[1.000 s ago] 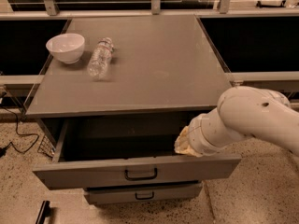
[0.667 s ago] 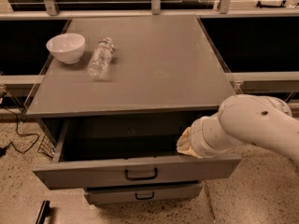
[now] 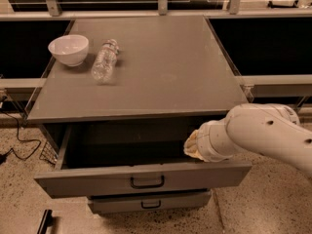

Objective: Open top drawer

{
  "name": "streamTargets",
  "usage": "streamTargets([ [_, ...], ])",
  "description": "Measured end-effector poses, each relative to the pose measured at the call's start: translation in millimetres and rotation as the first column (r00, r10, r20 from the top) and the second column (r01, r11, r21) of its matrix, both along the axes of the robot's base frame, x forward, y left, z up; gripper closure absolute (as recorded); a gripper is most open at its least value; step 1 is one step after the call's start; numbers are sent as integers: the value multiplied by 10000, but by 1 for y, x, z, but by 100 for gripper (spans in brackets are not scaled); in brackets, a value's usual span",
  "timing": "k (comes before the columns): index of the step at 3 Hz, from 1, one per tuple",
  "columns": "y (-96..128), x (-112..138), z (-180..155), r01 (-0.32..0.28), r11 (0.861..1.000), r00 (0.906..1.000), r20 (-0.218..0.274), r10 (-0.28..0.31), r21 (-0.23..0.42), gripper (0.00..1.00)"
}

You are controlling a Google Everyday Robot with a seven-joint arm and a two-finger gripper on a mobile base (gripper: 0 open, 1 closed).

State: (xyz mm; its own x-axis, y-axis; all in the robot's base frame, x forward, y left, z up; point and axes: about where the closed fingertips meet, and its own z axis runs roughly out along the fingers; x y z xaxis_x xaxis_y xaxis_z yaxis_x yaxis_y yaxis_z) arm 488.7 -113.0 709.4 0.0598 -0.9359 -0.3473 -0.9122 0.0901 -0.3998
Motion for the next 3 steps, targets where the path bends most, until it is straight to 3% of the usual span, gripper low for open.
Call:
streamTargets([
  [1,4,10,-5,-139,9997,9999,2,139,-189,100],
  [3,10,18,-24,-409,9982,9954,-881,369,-437,100],
])
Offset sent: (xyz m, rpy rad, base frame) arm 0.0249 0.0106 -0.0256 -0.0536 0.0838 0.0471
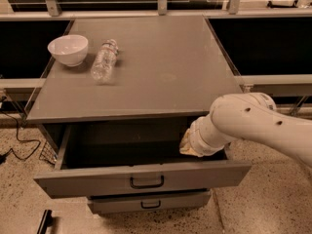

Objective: Open top drawer

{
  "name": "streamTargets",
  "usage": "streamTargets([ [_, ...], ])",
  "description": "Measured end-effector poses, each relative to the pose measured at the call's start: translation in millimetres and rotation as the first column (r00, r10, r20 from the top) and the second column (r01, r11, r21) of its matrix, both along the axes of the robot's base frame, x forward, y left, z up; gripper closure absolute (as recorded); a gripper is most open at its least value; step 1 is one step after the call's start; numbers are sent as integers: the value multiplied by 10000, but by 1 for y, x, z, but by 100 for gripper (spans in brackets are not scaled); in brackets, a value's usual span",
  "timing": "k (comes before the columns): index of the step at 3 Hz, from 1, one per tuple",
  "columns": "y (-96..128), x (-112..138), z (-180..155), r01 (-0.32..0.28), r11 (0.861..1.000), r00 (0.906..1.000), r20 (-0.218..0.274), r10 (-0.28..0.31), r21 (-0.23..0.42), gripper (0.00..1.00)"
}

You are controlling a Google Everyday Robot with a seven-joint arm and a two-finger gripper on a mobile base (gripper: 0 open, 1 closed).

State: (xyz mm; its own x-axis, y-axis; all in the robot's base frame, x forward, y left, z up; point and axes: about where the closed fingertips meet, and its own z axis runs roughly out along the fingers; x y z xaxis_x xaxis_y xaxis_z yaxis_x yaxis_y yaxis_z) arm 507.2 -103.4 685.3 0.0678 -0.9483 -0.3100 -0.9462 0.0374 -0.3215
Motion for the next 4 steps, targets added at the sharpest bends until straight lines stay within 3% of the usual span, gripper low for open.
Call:
streamTargets([
  [1,0,-7,-9,-2,10000,9986,-532,0,-39,100],
  [3,-7,-30,-4,192,9998,9987,-462,-192,-2,97],
  [4,-7,-30,-4,192,9998,9987,-462,-192,-2,75],
])
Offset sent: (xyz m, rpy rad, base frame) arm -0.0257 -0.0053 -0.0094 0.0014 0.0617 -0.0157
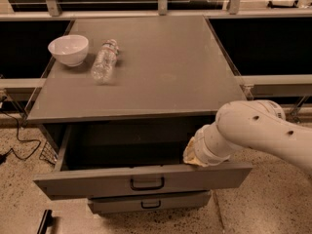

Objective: Open top drawer

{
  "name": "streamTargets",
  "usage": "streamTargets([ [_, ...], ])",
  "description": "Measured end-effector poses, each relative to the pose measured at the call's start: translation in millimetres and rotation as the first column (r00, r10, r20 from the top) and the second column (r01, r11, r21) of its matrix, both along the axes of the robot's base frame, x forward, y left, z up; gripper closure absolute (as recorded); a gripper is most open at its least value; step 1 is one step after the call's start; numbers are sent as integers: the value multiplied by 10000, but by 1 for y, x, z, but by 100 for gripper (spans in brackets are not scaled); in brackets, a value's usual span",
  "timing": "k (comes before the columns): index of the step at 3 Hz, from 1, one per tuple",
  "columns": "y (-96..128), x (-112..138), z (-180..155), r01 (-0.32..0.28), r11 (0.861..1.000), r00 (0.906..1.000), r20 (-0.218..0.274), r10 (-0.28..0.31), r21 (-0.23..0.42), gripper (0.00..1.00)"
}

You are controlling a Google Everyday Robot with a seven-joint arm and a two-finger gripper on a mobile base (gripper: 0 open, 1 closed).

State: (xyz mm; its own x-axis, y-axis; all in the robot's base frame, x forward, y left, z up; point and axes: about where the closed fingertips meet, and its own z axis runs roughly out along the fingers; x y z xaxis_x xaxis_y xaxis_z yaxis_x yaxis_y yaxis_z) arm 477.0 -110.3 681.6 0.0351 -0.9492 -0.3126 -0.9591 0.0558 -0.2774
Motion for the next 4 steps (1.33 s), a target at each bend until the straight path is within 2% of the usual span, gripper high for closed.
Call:
streamTargets([
  [2,0,0,0,0,10000,10000,1,0,0,28],
  [3,0,0,0,-2,10000,10000,2,2,-1,0],
  [4,0,0,0,-2,10000,10000,2,2,-1,0],
])
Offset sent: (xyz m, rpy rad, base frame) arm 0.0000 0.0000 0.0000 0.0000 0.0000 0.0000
